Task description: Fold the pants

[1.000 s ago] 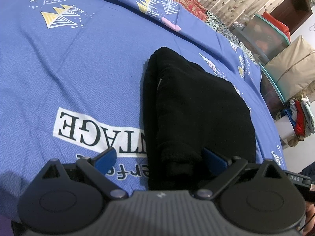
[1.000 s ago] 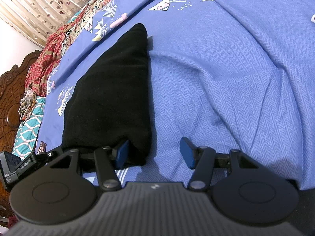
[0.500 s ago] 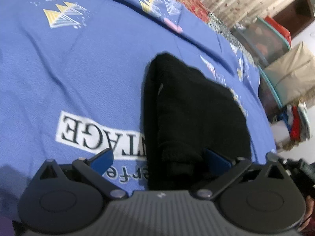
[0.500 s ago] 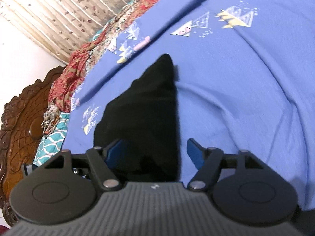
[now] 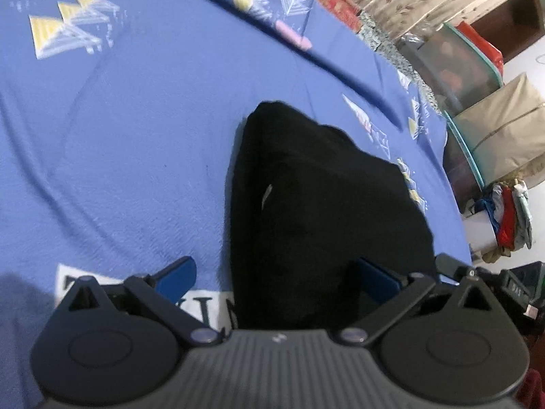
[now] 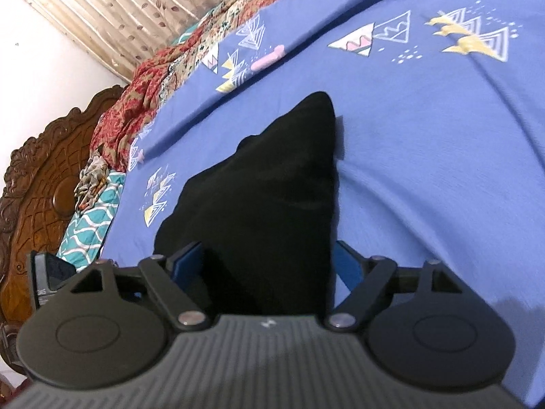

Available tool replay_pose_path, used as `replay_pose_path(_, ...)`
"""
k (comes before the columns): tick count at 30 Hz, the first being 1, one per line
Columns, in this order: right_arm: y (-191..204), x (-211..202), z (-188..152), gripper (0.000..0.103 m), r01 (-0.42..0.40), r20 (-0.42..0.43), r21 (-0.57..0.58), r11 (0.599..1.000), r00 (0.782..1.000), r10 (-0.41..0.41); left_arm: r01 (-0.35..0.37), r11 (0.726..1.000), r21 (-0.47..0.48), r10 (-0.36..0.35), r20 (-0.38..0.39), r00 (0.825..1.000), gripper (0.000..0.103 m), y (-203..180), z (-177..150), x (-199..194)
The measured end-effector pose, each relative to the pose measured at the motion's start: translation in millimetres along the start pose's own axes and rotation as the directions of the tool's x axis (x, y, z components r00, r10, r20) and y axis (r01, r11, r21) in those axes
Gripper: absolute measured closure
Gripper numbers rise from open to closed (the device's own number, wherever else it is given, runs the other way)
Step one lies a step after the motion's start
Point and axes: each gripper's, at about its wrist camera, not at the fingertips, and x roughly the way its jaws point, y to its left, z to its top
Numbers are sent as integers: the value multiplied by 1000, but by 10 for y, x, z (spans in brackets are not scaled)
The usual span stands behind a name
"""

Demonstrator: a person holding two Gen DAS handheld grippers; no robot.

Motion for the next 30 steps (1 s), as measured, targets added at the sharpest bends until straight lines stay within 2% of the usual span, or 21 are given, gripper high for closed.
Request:
replay_pose_path(3, -123, 203, 37, 17, -97, -54, 120, 988, 993, 104, 66, 997, -34, -67, -14, 998, 4, -87, -8, 103)
replay_pose_path(4, -133, 278, 50, 27, -126, -80, 153, 980, 987, 139, 100, 994, -38, -101, -31, 994, 15, -149, -16, 160)
replay_pose_path(5, -115, 357, 73, 35, -147, -101, 176, 973, 981, 166, 83, 996, -24, -84, -30, 996, 18, -235, -17, 199)
replay_pose_path(6, -73, 376, 115, 40, -141, -105, 178, 974, 981, 161, 61, 998, 3, -61, -20, 998, 29, -310, 0, 213)
replay_pose_path(7, -12, 375, 167, 45, -135, -108, 163, 977, 982, 154, 61, 998, 13, -61, -14, 998, 37, -344, 31, 203)
replay_pose_path(10, 257, 245, 379, 52, -172, -74, 51, 984, 982, 175, 109, 994, -6, -109, 30, 994, 51, -381, 296, 46)
replay_pose_path(13, 531, 163, 705, 53, -223, 15, -51, 974, 975, 224, 129, 989, 76, -139, 143, 980, 52, -570, 666, -164)
replay_pose_path(17, 843, 205, 1174, 52, -254, 127, -206, 945, 951, 283, 68, 979, 195, -120, 270, 955, 51, -874, 1087, -215)
replay_pose_path(19, 834, 338, 1339, 52, -228, 150, -240, 944, 952, 268, 41, 981, 190, -96, 291, 952, 50, -898, 1256, -77)
replay_pose_path(22, 669, 683, 1560, 52, -150, 140, -231, 961, 973, 185, -14, 989, 146, -26, 270, 962, 50, -775, 1441, 309)
replay_pose_path(25, 406, 1067, 1616, 52, -36, 90, -165, 986, 995, 51, -87, 992, 96, 68, 182, 981, 53, -614, 1549, 861)
replay_pose_path(27, 203, 1274, 1562, 52, 58, 27, -95, 994, 998, -56, -142, 984, 105, 128, 134, 983, 52, -545, 1503, 1141)
replay_pose_path(28, 127, 1294, 1523, 50, 77, 22, -64, 995, 997, -75, -149, 983, 110, 133, 138, 981, 47, -517, 1452, 1173)
replay_pose_path(30, 82, 1206, 1497, 47, 52, 21, -16, 999, 998, -51, -142, 985, 94, 126, 158, 979, 45, -502, 1406, 1149)
